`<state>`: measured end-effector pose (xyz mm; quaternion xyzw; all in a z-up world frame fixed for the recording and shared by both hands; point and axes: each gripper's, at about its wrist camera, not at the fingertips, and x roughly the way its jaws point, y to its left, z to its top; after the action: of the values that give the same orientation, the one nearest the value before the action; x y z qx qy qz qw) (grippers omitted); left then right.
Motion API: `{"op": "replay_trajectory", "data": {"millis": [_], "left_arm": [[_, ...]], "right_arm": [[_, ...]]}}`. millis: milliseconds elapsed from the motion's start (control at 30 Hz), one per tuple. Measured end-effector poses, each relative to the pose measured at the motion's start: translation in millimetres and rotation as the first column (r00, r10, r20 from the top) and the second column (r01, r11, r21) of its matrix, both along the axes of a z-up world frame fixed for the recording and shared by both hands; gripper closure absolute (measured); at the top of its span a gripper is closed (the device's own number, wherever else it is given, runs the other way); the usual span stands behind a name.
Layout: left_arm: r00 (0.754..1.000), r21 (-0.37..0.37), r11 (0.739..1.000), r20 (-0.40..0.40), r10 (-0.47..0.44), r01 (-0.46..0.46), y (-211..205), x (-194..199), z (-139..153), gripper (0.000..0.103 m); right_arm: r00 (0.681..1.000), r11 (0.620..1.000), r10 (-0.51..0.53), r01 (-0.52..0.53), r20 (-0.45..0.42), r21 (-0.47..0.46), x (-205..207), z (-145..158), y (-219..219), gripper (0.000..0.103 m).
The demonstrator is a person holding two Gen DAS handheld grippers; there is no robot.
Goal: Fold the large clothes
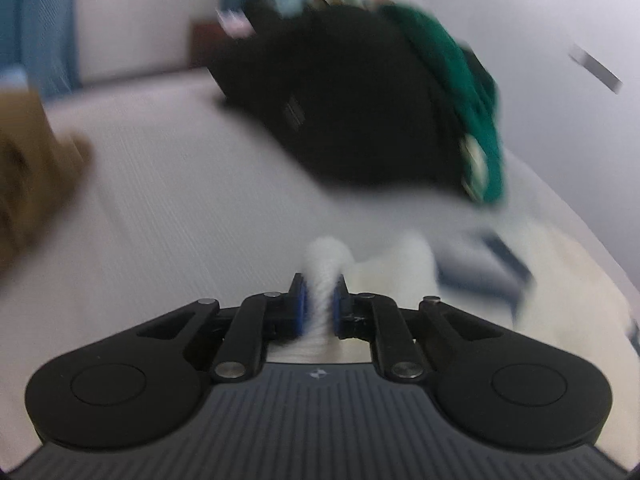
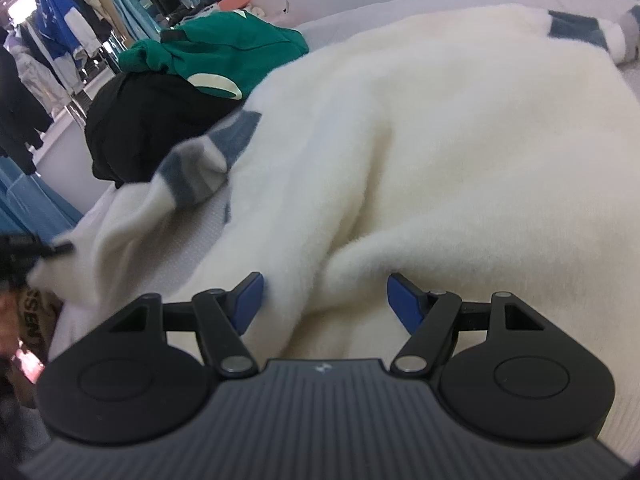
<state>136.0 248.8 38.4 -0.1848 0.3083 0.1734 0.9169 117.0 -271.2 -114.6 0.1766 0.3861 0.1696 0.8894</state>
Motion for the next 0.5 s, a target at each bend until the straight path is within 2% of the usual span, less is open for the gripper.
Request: {"op": "replay_trajectory", "data": {"millis": [100, 167, 267, 367, 500], "left_arm": [[0.998, 0.087, 0.994, 0.006, 0.068, -0.069, 39.3, 22.5, 27.0, 0.089], [0.993, 0.167, 0.98, -0.007, 0.116, -0.113, 59.4, 44.6, 37.8, 0.089], [0.988, 0.2, 0.968, 0.004, 0.152, -0.15, 88.0, 68.1, 42.8, 0.089], [0.981, 0.237, 0.955, -0.026, 0.192, -0.181, 102.4, 103.0, 25.1, 0.089], [0.972, 0.225, 0.954, -0.083, 0.222, -0.199, 123.1, 145.8, -15.5, 0.089]], "right_arm": [[1.0, 1.0, 0.0, 0.0, -0.003, 0.011, 0.0, -0.6, -1.4, 0.032], [1.0, 1.0, 0.0, 0.0, -0.007, 0.012, 1.1, -1.9, -1.9, 0.032], [1.0, 1.0, -0.002, 0.002, -0.011, 0.021, 3.9, -2.3, -3.9, 0.032], [1.0, 1.0, 0.001, -0.001, -0.012, 0.019, 8.5, -2.9, -2.5, 0.031], [1.0, 1.0, 0.003, -0.003, -0.006, 0.023, 15.3, -3.5, -1.6, 0.031]]}}
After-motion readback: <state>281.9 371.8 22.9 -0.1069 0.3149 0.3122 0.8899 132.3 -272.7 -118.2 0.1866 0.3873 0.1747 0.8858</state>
